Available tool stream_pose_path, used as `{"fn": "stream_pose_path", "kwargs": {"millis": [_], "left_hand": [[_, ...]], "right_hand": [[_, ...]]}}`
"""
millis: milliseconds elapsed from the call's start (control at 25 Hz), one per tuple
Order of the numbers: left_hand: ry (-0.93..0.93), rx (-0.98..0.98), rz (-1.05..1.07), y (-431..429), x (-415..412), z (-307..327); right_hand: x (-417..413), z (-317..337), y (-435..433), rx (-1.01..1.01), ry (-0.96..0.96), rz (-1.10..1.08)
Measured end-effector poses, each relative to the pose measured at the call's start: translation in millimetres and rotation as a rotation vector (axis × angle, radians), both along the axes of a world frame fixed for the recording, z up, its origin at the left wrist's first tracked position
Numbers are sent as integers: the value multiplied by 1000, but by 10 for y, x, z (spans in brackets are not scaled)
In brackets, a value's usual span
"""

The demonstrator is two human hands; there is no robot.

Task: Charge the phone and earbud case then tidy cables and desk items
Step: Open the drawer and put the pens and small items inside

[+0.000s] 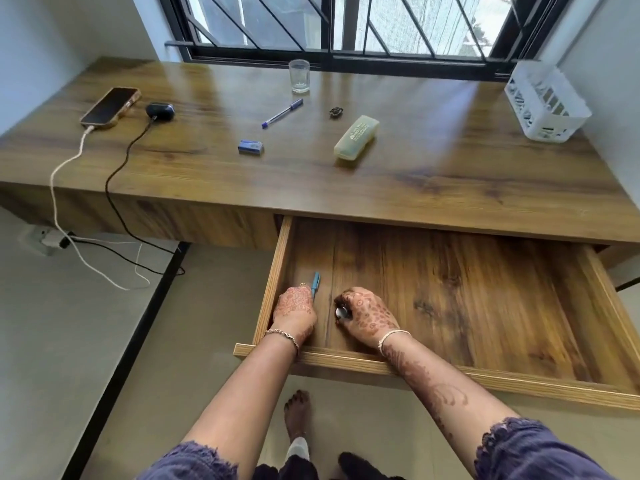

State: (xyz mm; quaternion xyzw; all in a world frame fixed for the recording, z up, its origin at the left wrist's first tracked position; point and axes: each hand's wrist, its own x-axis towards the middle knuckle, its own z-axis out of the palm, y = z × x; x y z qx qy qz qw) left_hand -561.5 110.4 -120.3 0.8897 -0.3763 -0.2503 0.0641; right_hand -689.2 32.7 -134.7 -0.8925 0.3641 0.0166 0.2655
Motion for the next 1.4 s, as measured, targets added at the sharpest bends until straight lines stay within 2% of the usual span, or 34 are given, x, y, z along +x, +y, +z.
{"fn": "stream_pose_path", "kwargs": {"millis": [160,240,480,560,720,920,1040,1160,1400], "left_hand": [[-4,39,1,2,6,12],[-19,23,-2,0,-7,68],[-119,-350,77,-167,229,587],[-148,-437,126,-295,474,815],[-181,-555,182,-600,1116,1113],[-205,-586,187,-1017,2000,1241],[-155,-516,66,-1336,2496,1110],[-114,-406,-8,-1579,2858,919],[-53,-499,-64,-1635,3104,702]], "right_hand": [[-42,-28,-1,49,8,-80],[-60,-13,-19,57,-46,-150],[240,513,-176,-181,-390,-289],[511,727,-306,-216,-444,-288],[1093,1001,-697,-306,-406,-210],[1889,1216,-1318,-329,-329,-169],[2447,1151,-1667,-295,-302,-135],[3005,1062,-1932,-324,-142,-74],[3648,867,-2253,-390,91,-65]]}}
